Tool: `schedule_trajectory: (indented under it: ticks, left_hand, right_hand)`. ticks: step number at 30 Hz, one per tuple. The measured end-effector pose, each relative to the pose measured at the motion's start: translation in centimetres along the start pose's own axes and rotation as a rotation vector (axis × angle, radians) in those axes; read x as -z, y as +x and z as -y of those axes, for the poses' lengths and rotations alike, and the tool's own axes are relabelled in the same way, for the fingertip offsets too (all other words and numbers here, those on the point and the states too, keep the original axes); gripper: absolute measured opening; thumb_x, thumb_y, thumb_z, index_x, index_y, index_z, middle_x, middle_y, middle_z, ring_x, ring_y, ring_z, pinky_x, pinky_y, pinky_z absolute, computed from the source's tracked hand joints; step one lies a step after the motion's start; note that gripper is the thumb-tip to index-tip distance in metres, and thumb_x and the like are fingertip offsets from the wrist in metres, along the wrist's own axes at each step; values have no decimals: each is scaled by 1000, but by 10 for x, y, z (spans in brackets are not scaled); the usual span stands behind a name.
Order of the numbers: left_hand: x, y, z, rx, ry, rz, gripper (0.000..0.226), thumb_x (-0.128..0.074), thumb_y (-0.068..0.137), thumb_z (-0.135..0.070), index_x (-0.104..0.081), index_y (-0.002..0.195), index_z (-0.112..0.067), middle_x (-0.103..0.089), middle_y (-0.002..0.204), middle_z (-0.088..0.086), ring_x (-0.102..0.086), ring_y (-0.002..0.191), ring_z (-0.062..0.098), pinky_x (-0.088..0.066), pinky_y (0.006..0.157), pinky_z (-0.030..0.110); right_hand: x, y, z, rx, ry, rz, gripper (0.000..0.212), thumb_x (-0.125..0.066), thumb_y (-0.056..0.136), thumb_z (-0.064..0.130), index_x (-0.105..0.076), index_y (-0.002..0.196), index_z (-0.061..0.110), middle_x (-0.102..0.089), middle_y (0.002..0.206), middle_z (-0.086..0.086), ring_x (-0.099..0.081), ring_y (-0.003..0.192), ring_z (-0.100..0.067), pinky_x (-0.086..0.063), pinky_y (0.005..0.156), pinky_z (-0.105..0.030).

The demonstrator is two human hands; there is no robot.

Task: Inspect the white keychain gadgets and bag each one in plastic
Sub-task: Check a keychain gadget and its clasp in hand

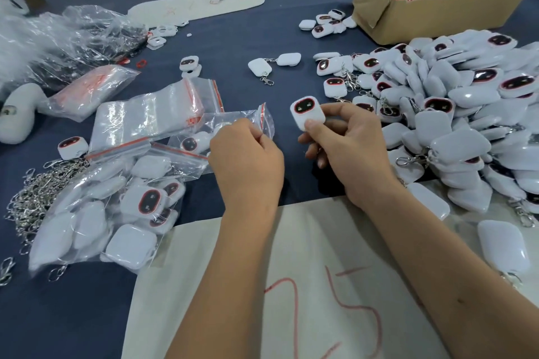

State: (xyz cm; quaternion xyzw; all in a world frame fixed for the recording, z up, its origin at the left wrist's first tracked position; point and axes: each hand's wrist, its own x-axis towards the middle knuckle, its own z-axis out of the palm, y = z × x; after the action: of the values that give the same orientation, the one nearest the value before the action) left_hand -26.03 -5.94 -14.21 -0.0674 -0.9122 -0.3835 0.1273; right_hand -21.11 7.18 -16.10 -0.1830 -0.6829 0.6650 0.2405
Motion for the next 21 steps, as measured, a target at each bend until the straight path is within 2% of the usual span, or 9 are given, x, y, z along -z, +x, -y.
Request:
schedule_trajectory:
  ticks: [5, 8, 10, 11, 13, 15, 17, 19, 21]
  left_hand:
    - [-2, -5, -4, -78, -199, 90, 16, -68, 84, -11, -68, 68, -12, -67, 67, -3, -63, 69, 21, -51, 70, 42]
    - [-6, -9, -8, -112, -176, 114, 16, -67, 81, -9, -65, 66, -14, -65, 69, -1, -61, 71, 22, -49, 69, 42]
    - [-8, -12, -9, -116, -166, 59, 15, -66, 80, -9, -63, 66, -12, -64, 71, 1, -58, 72, 22, -46, 69, 39]
    - [-9, -13, -9, -116, -166, 15, 15, -66, 80, -9, -61, 66, -12, -63, 72, 2, -57, 72, 22, -44, 68, 36]
    - [-8, -14, -10, -118, -164, -61, 15, -66, 80, -8, -60, 67, -11, -61, 74, 2, -54, 72, 22, -38, 66, 32]
    - [-7, -13, -9, -142, -163, -86, 15, -67, 81, -7, -60, 69, -10, -59, 77, 2, -54, 71, 22, -38, 66, 32]
    - [-6, -12, -9, -223, -167, -81, 16, -68, 83, -6, -59, 70, -8, -58, 78, 2, -53, 71, 22, -39, 65, 34]
    - [-4, -10, -8, -307, -172, -65, 16, -69, 84, -4, -61, 72, -8, -58, 78, 2, -52, 71, 20, -39, 63, 34]
    - [-4, -9, -9, -370, -183, -48, 14, -70, 84, -3, -63, 72, -8, -59, 79, 1, -52, 72, 18, -40, 63, 34]
  right_hand:
    - [-1, -3, 0, 92, -105, 96, 13, -66, 95, 15, -76, 102, 20, -75, 71, -4, -58, 48, -9, -44, 47, -19]
    - [0, -1, 0, 101, -199, 84, 16, -65, 92, 15, -76, 102, 21, -77, 74, -1, -70, 61, -13, -55, 61, -34]
    - [2, 0, 0, 88, -222, 77, 17, -65, 89, 16, -76, 100, 21, -78, 77, -3, -73, 70, -22, -61, 72, -47]
    - [3, 1, 0, 83, -223, 75, 18, -65, 86, 21, -76, 99, 22, -78, 77, -4, -71, 69, -23, -61, 72, -48]
    - [3, 0, 0, 70, -223, 84, 24, -63, 79, 33, -75, 98, 24, -75, 72, -7, -58, 61, -16, -52, 61, -43]
    - [3, 0, -1, 62, -214, 119, 23, -64, 80, 33, -72, 99, 23, -71, 69, -13, -51, 60, -14, -44, 58, -37]
    - [4, 0, -1, 63, -194, 191, 18, -66, 85, 30, -73, 99, 22, -73, 75, -18, -52, 62, -17, -44, 60, -38]
    - [5, -1, -1, 87, -180, 261, 13, -68, 93, 25, -76, 102, 21, -73, 75, -15, -53, 60, -11, -43, 58, -32]
    - [6, 0, -2, 99, -137, 256, 16, -67, 98, 15, -77, 110, 20, -72, 74, -11, -55, 58, -9, -45, 56, -27]
